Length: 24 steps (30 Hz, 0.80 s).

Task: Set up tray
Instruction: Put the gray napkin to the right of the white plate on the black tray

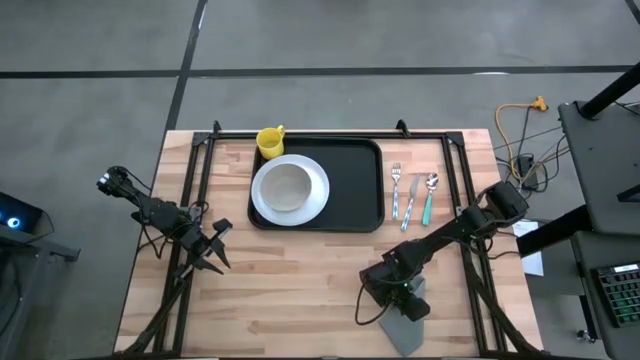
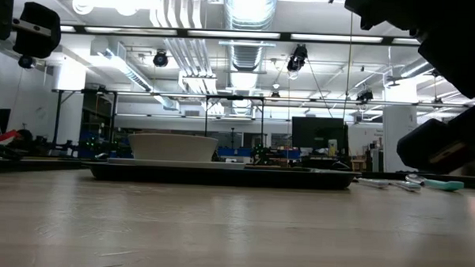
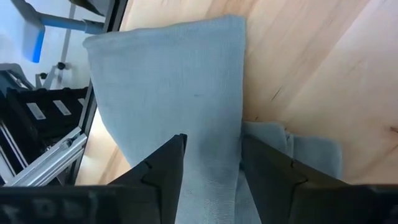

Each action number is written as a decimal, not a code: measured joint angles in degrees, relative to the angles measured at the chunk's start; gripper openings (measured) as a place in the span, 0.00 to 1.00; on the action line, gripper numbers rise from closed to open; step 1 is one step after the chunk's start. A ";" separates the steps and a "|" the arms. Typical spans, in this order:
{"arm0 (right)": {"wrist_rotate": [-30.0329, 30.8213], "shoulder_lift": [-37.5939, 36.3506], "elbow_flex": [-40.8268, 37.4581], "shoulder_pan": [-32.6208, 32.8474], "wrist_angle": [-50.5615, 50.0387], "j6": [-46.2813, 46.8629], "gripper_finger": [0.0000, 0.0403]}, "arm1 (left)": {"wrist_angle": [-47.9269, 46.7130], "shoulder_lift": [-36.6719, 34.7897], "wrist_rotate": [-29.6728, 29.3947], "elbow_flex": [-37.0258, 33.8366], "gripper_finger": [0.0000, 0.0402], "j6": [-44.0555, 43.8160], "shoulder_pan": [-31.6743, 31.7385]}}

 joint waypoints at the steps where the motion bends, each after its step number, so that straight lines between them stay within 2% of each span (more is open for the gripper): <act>1: -0.07 0.00 -0.01 0.01 -0.01 0.04 0.36 | 0.01 0.00 -0.01 0.00 0.19 0.00 0.00; 17: -1.06 -0.01 -0.74 0.25 0.25 0.17 0.27 | 0.00 0.00 0.01 0.00 0.19 0.00 0.00; 24: -1.14 -0.01 -1.93 0.25 0.13 -0.02 0.19 | -0.01 0.00 -0.01 0.00 0.19 0.00 0.00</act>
